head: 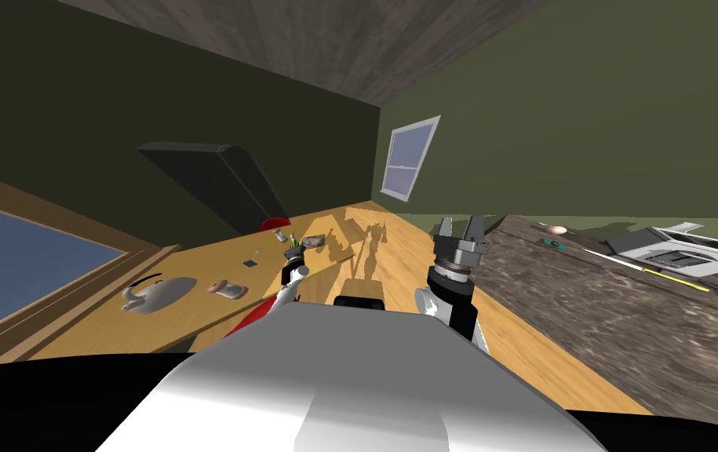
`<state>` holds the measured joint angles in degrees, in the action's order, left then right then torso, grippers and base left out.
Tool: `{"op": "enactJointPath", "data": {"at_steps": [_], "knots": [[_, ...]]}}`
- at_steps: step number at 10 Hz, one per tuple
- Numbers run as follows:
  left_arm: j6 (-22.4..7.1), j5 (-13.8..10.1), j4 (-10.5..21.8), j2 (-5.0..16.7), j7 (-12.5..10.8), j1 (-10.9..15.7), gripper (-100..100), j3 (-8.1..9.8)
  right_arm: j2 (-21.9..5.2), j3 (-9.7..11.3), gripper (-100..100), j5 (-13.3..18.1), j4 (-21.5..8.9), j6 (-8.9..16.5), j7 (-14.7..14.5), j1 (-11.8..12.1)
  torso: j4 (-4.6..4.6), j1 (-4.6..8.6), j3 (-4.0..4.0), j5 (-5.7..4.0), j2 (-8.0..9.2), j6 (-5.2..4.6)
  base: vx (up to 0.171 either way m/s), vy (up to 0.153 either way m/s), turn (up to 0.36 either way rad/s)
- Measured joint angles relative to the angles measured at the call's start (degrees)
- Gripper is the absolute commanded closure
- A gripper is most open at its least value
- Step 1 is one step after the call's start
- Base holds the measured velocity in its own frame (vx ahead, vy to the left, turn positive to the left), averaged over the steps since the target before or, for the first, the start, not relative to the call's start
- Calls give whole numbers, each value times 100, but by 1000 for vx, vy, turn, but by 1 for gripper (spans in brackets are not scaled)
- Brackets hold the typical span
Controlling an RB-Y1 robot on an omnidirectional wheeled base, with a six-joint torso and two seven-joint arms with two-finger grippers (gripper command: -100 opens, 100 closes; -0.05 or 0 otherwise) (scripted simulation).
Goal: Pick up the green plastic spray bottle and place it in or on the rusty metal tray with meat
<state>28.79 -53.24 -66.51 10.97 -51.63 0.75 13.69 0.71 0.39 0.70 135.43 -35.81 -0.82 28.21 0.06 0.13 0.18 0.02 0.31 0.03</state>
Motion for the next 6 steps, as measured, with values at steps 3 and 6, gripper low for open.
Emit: {"op": "enactJointPath", "data": {"at_steps": [3, 6], "knots": [[105, -117, 210, 57, -68, 305, 100, 261, 0, 0, 0, 0, 0, 0, 0, 0, 6, -14, 4, 4, 2, 2, -48, -30, -78], [119, -241, 626, 160, -106, 731, 100, 537, -1, -1, 0, 0, 0, 0, 0, 1, 6, -26, -6, 8, -20, -3, 11, -1, -107]]}}
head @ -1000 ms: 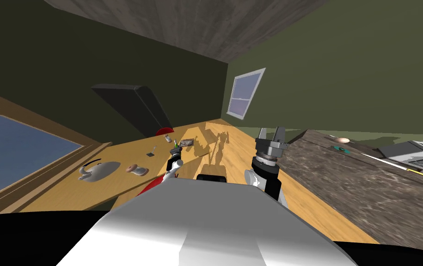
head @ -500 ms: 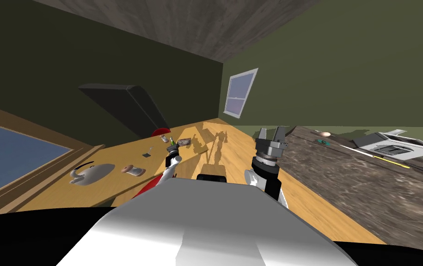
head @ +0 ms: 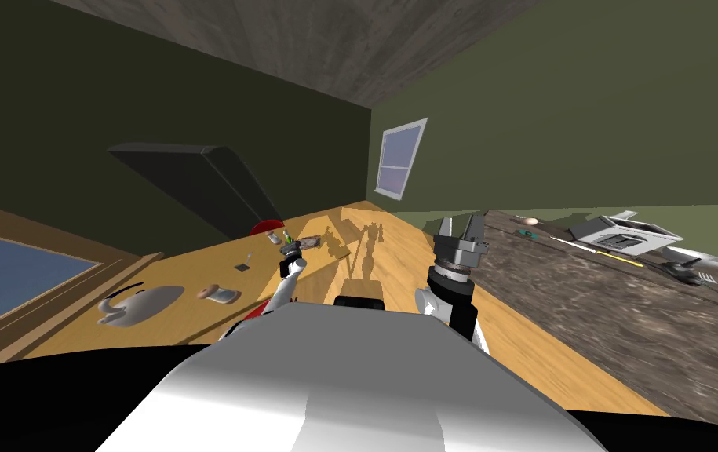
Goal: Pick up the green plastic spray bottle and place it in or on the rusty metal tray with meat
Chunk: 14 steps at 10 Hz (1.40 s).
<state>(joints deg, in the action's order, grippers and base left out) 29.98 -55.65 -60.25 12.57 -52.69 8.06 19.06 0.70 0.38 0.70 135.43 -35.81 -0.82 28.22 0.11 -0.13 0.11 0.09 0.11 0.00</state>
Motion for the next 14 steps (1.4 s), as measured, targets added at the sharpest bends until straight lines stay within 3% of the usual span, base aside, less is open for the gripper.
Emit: {"op": "enactJointPath", "data": {"at_steps": [5, 14], "knots": [[-483, -217, 629, 195, 307, 586, 100, 421, -1, -1, 0, 0, 0, 0, 0, 1, -11, -25, -23, 6, -37, 3, 80, 45, -95], [-1259, -379, 1947, 592, 748, 1282, 100, 773, -1, -1, 0, 0, 0, 0, 0, 1, -16, -13, -18, -5, -21, -9, 57, 55, -53]]}}
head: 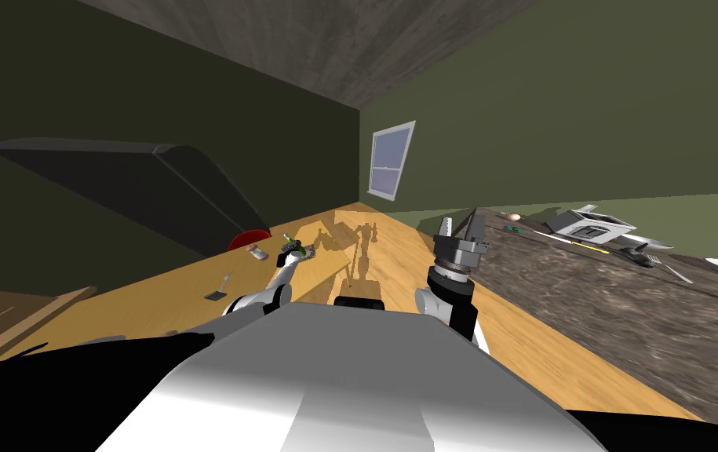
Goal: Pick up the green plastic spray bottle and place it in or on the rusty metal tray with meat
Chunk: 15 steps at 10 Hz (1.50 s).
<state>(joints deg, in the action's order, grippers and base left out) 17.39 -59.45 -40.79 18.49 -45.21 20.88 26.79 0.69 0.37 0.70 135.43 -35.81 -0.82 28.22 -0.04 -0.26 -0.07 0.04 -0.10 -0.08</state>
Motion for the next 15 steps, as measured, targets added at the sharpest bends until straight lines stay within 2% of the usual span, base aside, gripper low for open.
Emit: {"op": "enactJointPath", "data": {"at_steps": [3, 4, 8, 9, 10, 11, 12, 14, 15], "knots": [[-190, -34, 254, 84, 136, 83, 100, 95, 0, 0, 0, 0, 0, 0, 0, 0, 3, 10, 8, -6, 14, 3, 10, 36, -17], [-197, -34, 268, 90, 133, 85, -100, 94, 0, 0, 0, 0, 0, 0, 0, 0, 5, 22, 11, -9, 18, 2, 0, 0, 0], [-197, -34, 267, 89, 133, 84, -100, 95, 1, 1, 0, 0, 0, 0, 0, 0, 6, 34, 14, -13, 22, 2, 0, 0, 0], [-197, -34, 267, 89, 133, 84, 0, 95, 1, 1, 0, 0, 0, 0, 0, 0, 6, 34, 14, -13, 22, 2, 0, 0, 0], [-197, -34, 267, 89, 133, 84, -100, 95, 1, 1, 0, 0, 0, 0, 0, 0, 6, 34, 14, -13, 22, 2, -12, -39, 40], [-268, -52, 326, 171, 172, 167, -100, 141, 1, 1, 0, 0, 0, 0, 0, 0, 7, 45, 15, -16, 25, 2, -9, -72, 39], [-447, -106, 189, 188, 355, 155, -100, 325, 1, 1, 0, 0, 0, 0, 0, 0, 7, 58, 16, -18, 26, 2, -3, -57, 14], [-521, -104, 348, 304, 369, 288, -100, 314, 1, 1, 0, 0, 0, 0, 0, 0, 6, 53, 14, -18, 23, 1, -2, -51, 19], [-540, -101, 492, 431, 290, 371, -100, 247, 1, 1, 0, 0, 0, 0, 0, 0, 6, 54, 14, -18, 23, 1, -7, -83, 46]]}}
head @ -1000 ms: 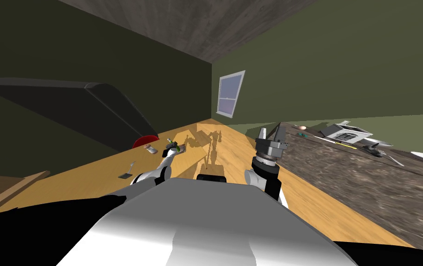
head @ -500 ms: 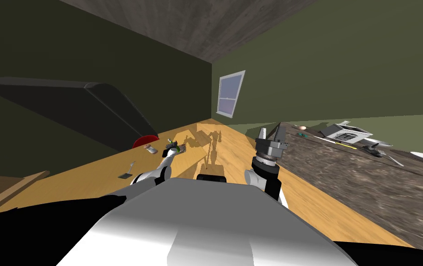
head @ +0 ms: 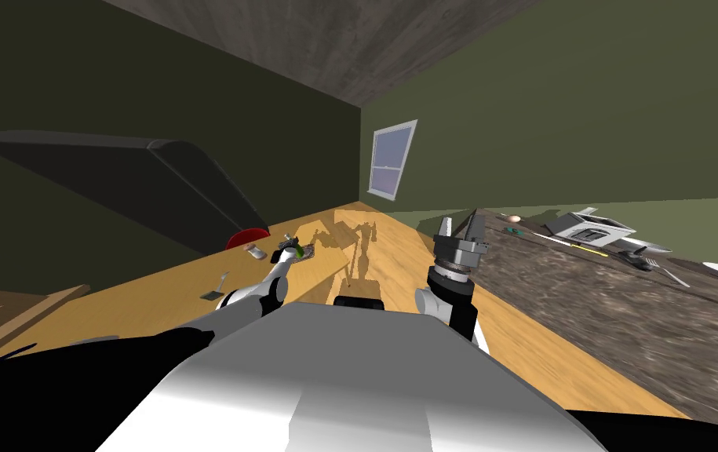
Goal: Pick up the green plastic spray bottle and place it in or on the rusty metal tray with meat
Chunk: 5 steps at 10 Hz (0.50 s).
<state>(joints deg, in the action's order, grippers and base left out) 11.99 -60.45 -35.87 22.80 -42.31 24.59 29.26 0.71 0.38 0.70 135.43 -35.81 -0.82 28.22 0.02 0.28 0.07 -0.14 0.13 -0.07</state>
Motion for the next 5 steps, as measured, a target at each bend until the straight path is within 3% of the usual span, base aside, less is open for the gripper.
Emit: {"op": "enactJointPath", "data": {"at_steps": [2, 3, 4, 5], "knots": [[-242, -55, 95, 175, 167, 192, -100, 192, 0, 0, 0, 0, 0, 0, 0, 0, 1, 11, 3, -2, 5, 0, -21, -76, 37], [-292, -60, 237, 324, 96, 270, -100, 97, 0, 0, 0, 0, 0, 0, 0, 0, 2, 6, 4, -2, 7, 0, -22, -61, 21], [-377, -79, 279, 406, 107, 334, -100, 153, 0, 0, 0, 0, 0, 0, 0, 0, 2, 4, 4, -1, 8, 0, -10, -27, 8], [-403, -82, 279, 412, 125, 340, 0, 166, 0, 0, 0, 0, 0, 0, 0, 0, 1, -7, 2, 2, 4, -1, -2, -5, -1]]}}
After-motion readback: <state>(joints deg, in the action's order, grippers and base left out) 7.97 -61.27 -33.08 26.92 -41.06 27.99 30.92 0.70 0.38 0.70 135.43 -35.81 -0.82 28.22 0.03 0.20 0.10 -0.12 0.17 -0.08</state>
